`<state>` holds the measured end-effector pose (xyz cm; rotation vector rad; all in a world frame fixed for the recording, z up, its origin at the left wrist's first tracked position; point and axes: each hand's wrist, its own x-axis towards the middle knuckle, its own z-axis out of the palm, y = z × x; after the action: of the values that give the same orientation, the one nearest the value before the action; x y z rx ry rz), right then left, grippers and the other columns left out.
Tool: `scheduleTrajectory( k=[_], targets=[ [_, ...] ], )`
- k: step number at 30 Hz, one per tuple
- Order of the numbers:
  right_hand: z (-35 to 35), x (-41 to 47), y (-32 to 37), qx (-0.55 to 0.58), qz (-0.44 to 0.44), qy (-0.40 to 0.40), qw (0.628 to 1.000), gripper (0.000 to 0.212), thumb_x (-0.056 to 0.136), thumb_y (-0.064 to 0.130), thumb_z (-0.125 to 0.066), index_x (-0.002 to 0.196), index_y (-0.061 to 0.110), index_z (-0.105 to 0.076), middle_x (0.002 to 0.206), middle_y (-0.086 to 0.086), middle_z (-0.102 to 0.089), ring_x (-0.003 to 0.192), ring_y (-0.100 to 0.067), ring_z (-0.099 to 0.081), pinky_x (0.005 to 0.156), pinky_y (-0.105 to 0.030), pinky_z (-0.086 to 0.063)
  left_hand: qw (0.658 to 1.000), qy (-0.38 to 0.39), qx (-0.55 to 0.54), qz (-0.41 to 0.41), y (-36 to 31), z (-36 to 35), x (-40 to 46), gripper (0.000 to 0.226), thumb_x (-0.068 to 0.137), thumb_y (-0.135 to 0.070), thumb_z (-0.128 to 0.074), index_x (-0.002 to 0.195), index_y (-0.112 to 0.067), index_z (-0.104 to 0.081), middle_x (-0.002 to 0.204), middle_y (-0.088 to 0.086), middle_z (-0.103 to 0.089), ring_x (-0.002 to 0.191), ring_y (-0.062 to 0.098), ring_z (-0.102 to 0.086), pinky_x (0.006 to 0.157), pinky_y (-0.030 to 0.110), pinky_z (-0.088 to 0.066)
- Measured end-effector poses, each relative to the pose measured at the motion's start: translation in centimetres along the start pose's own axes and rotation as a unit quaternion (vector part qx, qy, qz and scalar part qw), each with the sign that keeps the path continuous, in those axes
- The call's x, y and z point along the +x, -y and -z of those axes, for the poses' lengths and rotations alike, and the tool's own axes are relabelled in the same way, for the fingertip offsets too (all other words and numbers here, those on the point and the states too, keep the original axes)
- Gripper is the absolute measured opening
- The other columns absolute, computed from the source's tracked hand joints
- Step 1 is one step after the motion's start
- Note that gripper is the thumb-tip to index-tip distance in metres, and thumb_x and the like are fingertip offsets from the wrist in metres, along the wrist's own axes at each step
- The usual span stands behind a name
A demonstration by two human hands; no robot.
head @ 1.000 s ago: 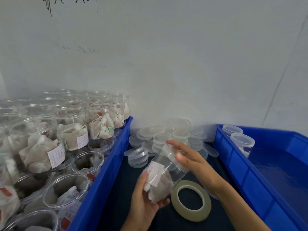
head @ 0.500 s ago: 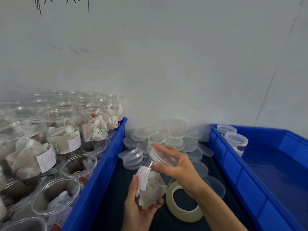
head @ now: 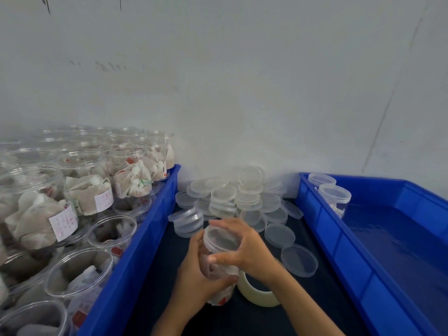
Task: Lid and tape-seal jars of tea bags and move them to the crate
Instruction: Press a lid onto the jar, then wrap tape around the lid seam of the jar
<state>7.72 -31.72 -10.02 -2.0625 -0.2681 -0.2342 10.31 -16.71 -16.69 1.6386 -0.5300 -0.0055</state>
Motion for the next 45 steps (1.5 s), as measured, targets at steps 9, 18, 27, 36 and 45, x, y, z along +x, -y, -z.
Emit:
scheduleTrajectory(
  k=[9,18,27,36,45],
  targets=[
    [1.7,-4.9,-6.3,-0.149,-0.122,0.042,0.98,0.12,0.066,0.049,-0.084,0.151,0.046,0.001,0.147,0.027,-0.013,0.142,-0.003,-0.015,0.112,-0.024,-0.019,0.994,-0.104,0.001,-0.024,1.8,0.4,0.8,0.094,0.054,-0.002,-0.093,0.125,-0.028,-0.037,0.122,-0.015,-0.05,0.107,-0.012,-0.053,0.091,0.012,-0.044],
    [0.3,-6.2,-7.0,-0.293,-0.107,0.01,0.95,0.051,0.081,0.041,-0.073,0.127,0.029,-0.055,0.101,0.023,-0.049,0.093,0.004,-0.048,0.074,-0.009,-0.038,0.955,-0.238,0.174,-0.015,1.5,-1.3,0.0,0.111,0.047,-0.041,-0.094,0.137,-0.019,-0.032,0.134,0.003,-0.051,0.115,0.025,-0.057,0.085,0.042,-0.051],
    [1.5,-6.1,-5.5,-0.049,-0.106,-0.115,0.987,0.045,0.085,0.004,-0.066,0.118,0.033,-0.057,0.096,0.003,-0.056,0.086,-0.014,-0.06,0.076,-0.026,-0.053,0.844,-0.327,0.262,-0.334,-1.3,-2.3,-1.0,0.033,0.085,-0.019,-0.055,0.116,-0.009,-0.049,0.114,0.01,-0.047,0.101,0.02,-0.05,0.09,0.021,-0.041],
    [2.3,-7.1,-4.8,0.1,-0.036,-0.15,0.983,0.024,0.101,0.026,-0.046,0.121,0.035,-0.055,0.1,-0.002,-0.07,0.095,-0.019,-0.068,0.084,-0.028,-0.054,0.969,-0.005,0.17,-0.18,-2.0,-7.6,-1.4,0.044,0.099,-0.026,-0.054,0.134,-0.044,-0.036,0.124,-0.019,-0.046,0.102,-0.006,-0.056,0.083,0.017,-0.05],
    [0.2,-7.7,-5.2,0.081,0.042,-0.131,0.987,0.04,0.103,0.008,-0.04,0.14,0.02,-0.04,0.12,-0.001,-0.066,0.112,-0.017,-0.064,0.091,-0.017,-0.048,0.972,-0.092,0.109,-0.185,-2.8,-7.2,-1.1,0.037,0.086,-0.026,-0.065,0.122,-0.027,-0.059,0.114,-0.013,-0.061,0.099,-0.002,-0.064,0.078,0.014,-0.053]
  ],
)
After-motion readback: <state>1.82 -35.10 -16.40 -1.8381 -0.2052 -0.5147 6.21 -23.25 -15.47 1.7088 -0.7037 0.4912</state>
